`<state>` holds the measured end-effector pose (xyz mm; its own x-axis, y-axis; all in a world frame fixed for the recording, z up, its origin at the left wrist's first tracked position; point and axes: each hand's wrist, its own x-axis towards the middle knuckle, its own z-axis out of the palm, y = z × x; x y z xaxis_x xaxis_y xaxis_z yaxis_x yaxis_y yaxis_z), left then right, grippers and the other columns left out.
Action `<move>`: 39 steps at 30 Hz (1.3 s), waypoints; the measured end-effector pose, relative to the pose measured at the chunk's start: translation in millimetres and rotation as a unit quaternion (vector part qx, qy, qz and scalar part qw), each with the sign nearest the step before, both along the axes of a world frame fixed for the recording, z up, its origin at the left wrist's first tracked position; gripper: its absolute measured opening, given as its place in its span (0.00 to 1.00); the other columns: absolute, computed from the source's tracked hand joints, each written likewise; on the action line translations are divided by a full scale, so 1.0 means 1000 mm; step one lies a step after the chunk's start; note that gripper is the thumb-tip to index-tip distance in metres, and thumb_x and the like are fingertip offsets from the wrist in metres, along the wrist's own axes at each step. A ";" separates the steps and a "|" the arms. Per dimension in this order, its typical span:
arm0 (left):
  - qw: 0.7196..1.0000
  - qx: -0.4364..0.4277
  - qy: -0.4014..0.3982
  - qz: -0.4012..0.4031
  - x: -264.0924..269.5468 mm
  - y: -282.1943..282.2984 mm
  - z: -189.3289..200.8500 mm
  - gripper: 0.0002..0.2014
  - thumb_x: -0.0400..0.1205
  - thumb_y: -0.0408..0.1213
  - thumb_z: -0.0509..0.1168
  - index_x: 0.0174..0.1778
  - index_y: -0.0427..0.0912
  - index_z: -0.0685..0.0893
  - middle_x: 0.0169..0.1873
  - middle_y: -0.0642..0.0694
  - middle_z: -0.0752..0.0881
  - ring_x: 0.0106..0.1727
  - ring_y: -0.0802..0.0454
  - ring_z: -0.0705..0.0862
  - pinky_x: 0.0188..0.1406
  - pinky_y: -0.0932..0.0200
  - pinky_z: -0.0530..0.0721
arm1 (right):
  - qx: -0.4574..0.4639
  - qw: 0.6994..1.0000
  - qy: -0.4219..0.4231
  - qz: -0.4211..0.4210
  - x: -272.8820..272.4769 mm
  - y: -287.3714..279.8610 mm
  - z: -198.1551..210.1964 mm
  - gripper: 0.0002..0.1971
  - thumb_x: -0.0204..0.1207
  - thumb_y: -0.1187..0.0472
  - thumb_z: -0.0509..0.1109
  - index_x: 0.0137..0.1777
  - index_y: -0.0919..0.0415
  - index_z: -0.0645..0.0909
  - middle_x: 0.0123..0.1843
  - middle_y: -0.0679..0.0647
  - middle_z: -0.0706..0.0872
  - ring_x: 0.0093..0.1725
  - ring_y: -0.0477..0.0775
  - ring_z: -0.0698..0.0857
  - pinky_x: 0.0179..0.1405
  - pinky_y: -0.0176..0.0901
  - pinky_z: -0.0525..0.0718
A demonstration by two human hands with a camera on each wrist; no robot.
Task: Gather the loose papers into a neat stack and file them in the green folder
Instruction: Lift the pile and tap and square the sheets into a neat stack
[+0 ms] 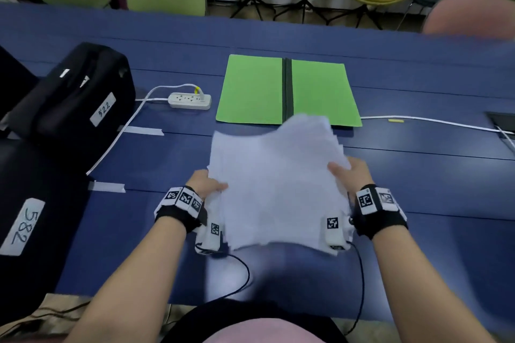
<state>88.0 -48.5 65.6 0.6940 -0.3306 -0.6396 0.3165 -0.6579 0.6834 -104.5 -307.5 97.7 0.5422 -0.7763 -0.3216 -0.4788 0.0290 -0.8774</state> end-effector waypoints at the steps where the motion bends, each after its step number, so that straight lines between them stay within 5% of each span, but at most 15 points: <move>1: 0.998 -0.052 -0.022 0.041 0.002 -0.005 0.013 0.17 0.75 0.27 0.72 0.60 0.30 0.82 0.60 0.37 0.86 0.55 0.44 0.85 0.58 0.52 0.82 | -0.004 0.998 -0.054 -0.014 0.003 -0.001 0.017 0.11 0.77 0.69 0.69 0.57 0.68 0.84 0.42 0.56 0.88 0.32 0.44 0.88 0.41 0.40 0.85; 4: 0.971 -0.179 -0.106 0.117 0.005 -0.012 0.051 0.08 0.76 0.28 0.71 0.49 0.37 0.82 0.55 0.37 0.87 0.51 0.45 0.86 0.60 0.47 0.84 | -0.012 0.981 -0.192 -0.031 0.003 -0.002 0.067 0.07 0.78 0.67 0.68 0.48 0.55 0.84 0.30 0.41 0.90 0.28 0.35 0.86 0.31 0.31 0.85; 7: 0.949 -0.256 -0.145 0.116 0.004 -0.013 0.071 0.07 0.75 0.29 0.73 0.42 0.43 0.84 0.42 0.48 0.90 0.42 0.55 0.89 0.49 0.58 0.87 | -0.014 0.970 -0.242 -0.015 -0.004 0.001 0.080 0.09 0.76 0.68 0.70 0.44 0.52 0.82 0.32 0.36 0.90 0.31 0.34 0.87 0.33 0.29 0.84; 9: 0.948 -0.268 -0.142 0.093 -0.002 -0.013 0.067 0.09 0.74 0.25 0.73 0.41 0.45 0.85 0.32 0.58 0.91 0.35 0.66 0.89 0.40 0.69 0.88 | -0.010 0.978 -0.207 -0.010 -0.007 0.004 0.057 0.10 0.72 0.69 0.73 0.44 0.52 0.83 0.34 0.38 0.91 0.33 0.32 0.87 0.35 0.28 0.84; 12: 0.963 -0.233 -0.105 0.082 -0.009 -0.015 0.046 0.13 0.73 0.20 0.72 0.40 0.44 0.83 0.25 0.62 0.89 0.28 0.72 0.87 0.29 0.73 0.84 | 0.024 0.991 -0.127 -0.013 -0.011 0.006 0.013 0.11 0.68 0.70 0.77 0.47 0.57 0.84 0.47 0.54 0.89 0.32 0.30 0.87 0.39 0.30 0.86; 14: 0.973 -0.207 -0.082 0.066 -0.009 -0.018 0.037 0.10 0.73 0.23 0.73 0.42 0.42 0.84 0.33 0.57 0.90 0.32 0.68 0.88 0.36 0.70 0.84 | 0.037 0.994 -0.096 -0.039 -0.014 0.004 -0.005 0.13 0.68 0.71 0.77 0.52 0.61 0.83 0.50 0.59 0.87 0.31 0.31 0.86 0.45 0.39 0.84; 18: 0.973 -0.193 -0.088 0.095 -0.007 -0.031 0.036 0.06 0.77 0.28 0.71 0.43 0.43 0.83 0.37 0.52 0.85 0.38 0.57 0.84 0.49 0.57 0.79 | 0.039 0.993 -0.085 -0.070 -0.007 -0.006 -0.009 0.12 0.67 0.70 0.78 0.49 0.62 0.83 0.47 0.61 0.88 0.38 0.53 0.86 0.52 0.49 0.81; 21: 0.960 -0.217 -0.122 0.130 -0.008 -0.046 0.051 0.10 0.80 0.28 0.67 0.36 0.46 0.81 0.35 0.52 0.84 0.34 0.59 0.84 0.44 0.59 0.80 | 0.014 0.988 -0.131 -0.077 0.000 -0.017 0.005 0.12 0.67 0.75 0.76 0.49 0.63 0.84 0.31 0.42 0.90 0.31 0.40 0.85 0.46 0.43 0.81; 23: 0.946 -0.253 -0.150 0.135 -0.007 -0.052 0.063 0.10 0.80 0.28 0.67 0.37 0.48 0.81 0.36 0.53 0.84 0.32 0.65 0.85 0.36 0.68 0.84 | -0.007 0.982 -0.172 -0.078 0.000 -0.025 0.022 0.11 0.68 0.75 0.76 0.44 0.59 0.85 0.29 0.36 0.89 0.31 0.34 0.84 0.42 0.37 0.83; 25: 0.936 -0.280 -0.169 0.131 -0.008 -0.057 0.072 0.09 0.79 0.29 0.69 0.39 0.49 0.82 0.38 0.54 0.85 0.34 0.66 0.85 0.35 0.75 0.83 | -0.022 0.975 -0.205 -0.082 -0.006 -0.032 0.035 0.11 0.68 0.73 0.76 0.37 0.54 0.85 0.29 0.35 0.89 0.32 0.35 0.83 0.40 0.33 0.84; 29: 0.946 -0.258 -0.138 0.141 -0.019 -0.065 0.060 0.06 0.74 0.33 0.74 0.38 0.46 0.83 0.37 0.49 0.86 0.37 0.54 0.84 0.34 0.64 0.83 | -0.006 0.984 -0.169 -0.059 -0.020 -0.037 0.019 0.08 0.67 0.68 0.78 0.38 0.55 0.85 0.33 0.42 0.91 0.33 0.39 0.86 0.38 0.35 0.85; 31: 0.952 -0.245 -0.108 0.147 -0.027 -0.070 0.048 0.08 0.72 0.34 0.76 0.44 0.42 0.85 0.37 0.50 0.87 0.41 0.51 0.84 0.32 0.65 0.83 | 0.024 0.988 -0.147 -0.049 -0.026 -0.036 0.007 0.09 0.67 0.69 0.79 0.45 0.58 0.85 0.35 0.42 0.90 0.34 0.42 0.87 0.33 0.26 0.83; 33: 0.952 -0.248 -0.085 0.158 -0.032 -0.073 0.041 0.14 0.70 0.33 0.78 0.50 0.39 0.85 0.39 0.51 0.87 0.42 0.51 0.86 0.35 0.63 0.82 | 0.047 0.985 -0.160 -0.050 -0.029 -0.035 0.001 0.16 0.68 0.70 0.78 0.55 0.61 0.83 0.31 0.38 0.90 0.33 0.34 0.88 0.31 0.22 0.82; 39: 0.953 -0.246 -0.081 0.154 -0.031 -0.071 0.038 0.12 0.68 0.34 0.79 0.44 0.45 0.86 0.40 0.51 0.89 0.41 0.55 0.87 0.41 0.61 0.85 | 0.023 0.975 -0.213 -0.056 -0.025 -0.041 0.021 0.10 0.68 0.67 0.78 0.45 0.53 0.86 0.36 0.43 0.91 0.35 0.40 0.88 0.40 0.36 0.86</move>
